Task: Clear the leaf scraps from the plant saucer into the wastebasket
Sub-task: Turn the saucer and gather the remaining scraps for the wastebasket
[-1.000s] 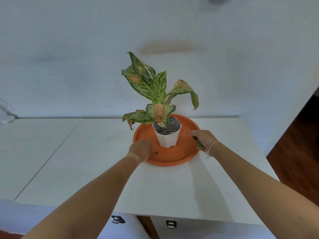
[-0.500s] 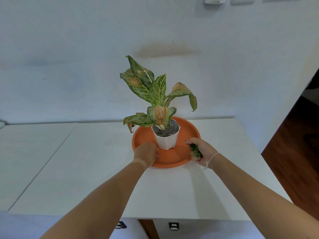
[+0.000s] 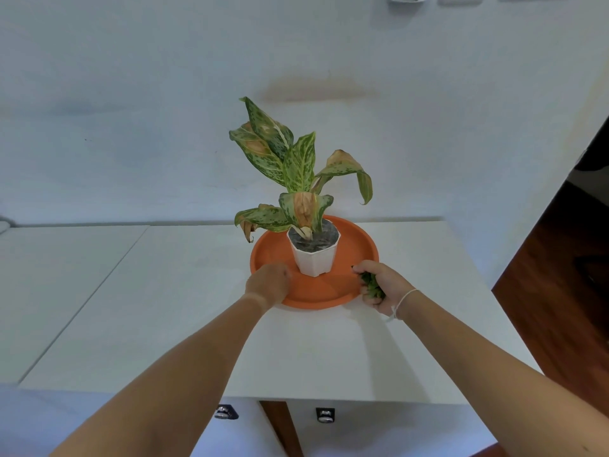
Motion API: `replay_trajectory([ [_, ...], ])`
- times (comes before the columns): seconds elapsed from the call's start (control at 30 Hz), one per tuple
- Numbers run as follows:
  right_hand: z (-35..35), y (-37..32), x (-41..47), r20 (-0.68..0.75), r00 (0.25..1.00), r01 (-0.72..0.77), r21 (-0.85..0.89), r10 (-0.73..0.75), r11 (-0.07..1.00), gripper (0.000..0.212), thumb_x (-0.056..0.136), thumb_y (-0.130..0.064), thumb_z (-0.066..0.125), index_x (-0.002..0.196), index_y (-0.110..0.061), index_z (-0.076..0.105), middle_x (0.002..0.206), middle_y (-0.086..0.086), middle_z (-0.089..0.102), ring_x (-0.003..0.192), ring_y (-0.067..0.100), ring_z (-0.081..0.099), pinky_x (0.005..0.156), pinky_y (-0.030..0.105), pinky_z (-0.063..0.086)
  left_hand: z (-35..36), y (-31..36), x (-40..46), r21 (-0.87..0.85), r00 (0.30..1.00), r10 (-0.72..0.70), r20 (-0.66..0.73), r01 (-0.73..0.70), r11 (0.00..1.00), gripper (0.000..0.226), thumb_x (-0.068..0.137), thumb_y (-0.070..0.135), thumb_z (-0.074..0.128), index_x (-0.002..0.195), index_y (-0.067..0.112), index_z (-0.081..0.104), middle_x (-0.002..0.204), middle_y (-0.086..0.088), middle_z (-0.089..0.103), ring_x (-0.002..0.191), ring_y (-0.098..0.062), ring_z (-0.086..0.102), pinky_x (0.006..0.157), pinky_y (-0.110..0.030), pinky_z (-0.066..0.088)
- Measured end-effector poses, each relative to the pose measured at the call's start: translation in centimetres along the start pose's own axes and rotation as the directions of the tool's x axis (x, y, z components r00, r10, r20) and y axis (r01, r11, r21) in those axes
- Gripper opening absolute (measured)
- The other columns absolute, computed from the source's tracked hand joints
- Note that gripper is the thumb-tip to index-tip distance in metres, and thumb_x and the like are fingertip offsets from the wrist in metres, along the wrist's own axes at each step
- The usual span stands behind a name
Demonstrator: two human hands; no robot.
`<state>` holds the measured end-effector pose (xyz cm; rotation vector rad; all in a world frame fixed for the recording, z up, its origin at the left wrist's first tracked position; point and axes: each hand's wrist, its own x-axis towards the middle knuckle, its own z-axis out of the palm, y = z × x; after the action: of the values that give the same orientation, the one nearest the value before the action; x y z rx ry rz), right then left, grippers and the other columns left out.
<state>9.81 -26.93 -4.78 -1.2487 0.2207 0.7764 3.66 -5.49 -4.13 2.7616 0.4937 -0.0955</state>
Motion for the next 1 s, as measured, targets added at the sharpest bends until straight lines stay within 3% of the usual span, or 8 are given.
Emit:
replay_trajectory([
  [0.1,0.1,0.2,-0.2,0.027,1.000,-0.004,0.017,0.003,1.000,0.029,0.079,-0.014,0.061,0.061,-0.018,0.038,0.043,-0.004,0.036,0.030,0.008,0.022,0.028,0.014,0.018,-0.2,-0.1,-0.4,-0.272,0.999,-0.042,0.010,0.043,0.961,0.025,0.099,0.023,0.034,0.105,0.012,0.055,0.099,-0.007,0.062,0.081,-0.018,0.054,0.071,-0.027,0.043],
  [0.2,0.1,0.4,-0.6,0.055,0.998,-0.007,0.044,0.005,0.999,0.032,0.080,-0.013,0.060,0.060,-0.018,0.036,0.041,-0.005,0.037,0.030,0.007,0.023,0.028,0.014,0.017,-0.6,0.5,-1.3,-0.525,0.993,-0.101,0.066,0.120,0.843,0.019,0.098,0.027,0.035,0.101,0.015,0.051,0.081,0.001,0.053,0.067,-0.011,0.046,0.058,-0.023,0.038],
  [0.33,0.0,0.6,-1.3,0.076,0.997,0.006,0.071,-0.012,0.997,0.030,0.081,-0.013,0.059,0.060,-0.018,0.037,0.042,-0.005,0.038,0.030,0.008,0.022,0.029,0.014,0.017,-0.6,2.0,-2.7,-0.686,0.976,-0.108,0.189,0.210,0.697,0.020,0.098,0.031,0.035,0.089,0.019,0.049,0.070,0.003,0.044,0.058,-0.011,0.041,0.050,-0.022,0.039],
  [0.47,-0.6,0.8,-2.3,0.072,0.997,0.023,0.109,-0.031,0.994,0.028,0.082,-0.012,0.056,0.061,-0.018,0.039,0.043,-0.005,0.038,0.030,0.007,0.022,0.029,0.014,0.015,0.2,3.9,-4.1,-0.863,0.939,0.041,0.341,0.296,0.409,0.020,0.095,0.022,0.037,0.075,0.019,0.039,0.054,0.007,0.031,0.040,-0.005,0.025,0.035,-0.017,0.019],
  [0.53,-1.1,0.9,-3.0,0.052,0.998,0.038,0.133,-0.046,0.990,0.029,0.083,-0.012,0.054,0.060,-0.018,0.036,0.042,-0.005,0.038,0.030,0.007,0.022,0.030,0.014,0.014,0.7,5.1,-4.5,-0.884,0.918,0.102,0.382,0.331,0.329,0.027,0.093,0.018,0.036,0.066,0.021,0.033,0.045,0.011,0.028,0.036,-0.004,0.021,0.034,-0.016,0.016],
  [0.67,-2.6,0.8,-4.8,-0.042,0.995,0.093,0.189,-0.086,0.978,0.025,0.083,-0.012,0.052,0.061,-0.016,0.041,0.042,-0.004,0.039,0.030,0.008,0.022,0.031,0.014,0.015,1.2,7.9,-4.7,-0.881,0.874,0.198,0.444,0.386,0.273,0.032,0.088,0.017,0.037,0.059,0.023,0.026,0.048,0.008,0.021,0.038,-0.007,0.017,0.035,-0.018,0.016],
  [0.83,-5.3,1.3,-7.9,-0.189,0.971,0.198,0.290,-0.146,0.936,0.019,0.082,-0.010,0.050,0.063,-0.013,0.047,0.043,-0.003,0.039,0.031,0.009,0.021,0.032,0.012,0.015,1.8,11.1,-4.6,-0.848,0.800,0.284,0.529,0.492,0.195,0.031,0.084,0.018,0.035,0.054,0.020,0.029,0.041,0.008,0.026,0.031,-0.007,0.021,0.032,-0.018,0.016],
  [1.0,-8.4,3.0,-12.1,-0.356,0.919,0.304,0.368,-0.170,0.879,0.018,0.083,-0.009,0.048,0.065,-0.012,0.046,0.047,-0.002,0.038,0.032,0.009,0.020,0.032,0.013,0.014,3.5,14.6,-5.9,-0.811,0.705,0.401,0.584,0.528,0.252,0.027,0.081,0.016,0.030,0.054,0.019,0.031,0.039,0.007,0.026,0.030,-0.008,0.020,0.033,-0.016,0.014],
])
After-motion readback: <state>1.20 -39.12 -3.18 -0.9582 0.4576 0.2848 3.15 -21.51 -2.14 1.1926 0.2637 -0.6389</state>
